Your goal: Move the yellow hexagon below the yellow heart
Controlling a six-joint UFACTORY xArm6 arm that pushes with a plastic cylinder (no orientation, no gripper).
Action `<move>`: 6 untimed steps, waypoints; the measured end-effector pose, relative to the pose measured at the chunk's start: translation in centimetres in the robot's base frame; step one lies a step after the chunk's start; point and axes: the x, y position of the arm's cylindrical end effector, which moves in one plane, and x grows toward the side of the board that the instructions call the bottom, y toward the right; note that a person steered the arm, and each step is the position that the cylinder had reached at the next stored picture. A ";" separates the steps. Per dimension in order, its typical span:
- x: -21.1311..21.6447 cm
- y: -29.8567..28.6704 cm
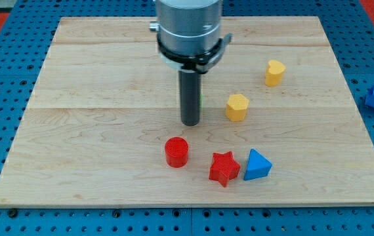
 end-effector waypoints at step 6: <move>-3.2 10.6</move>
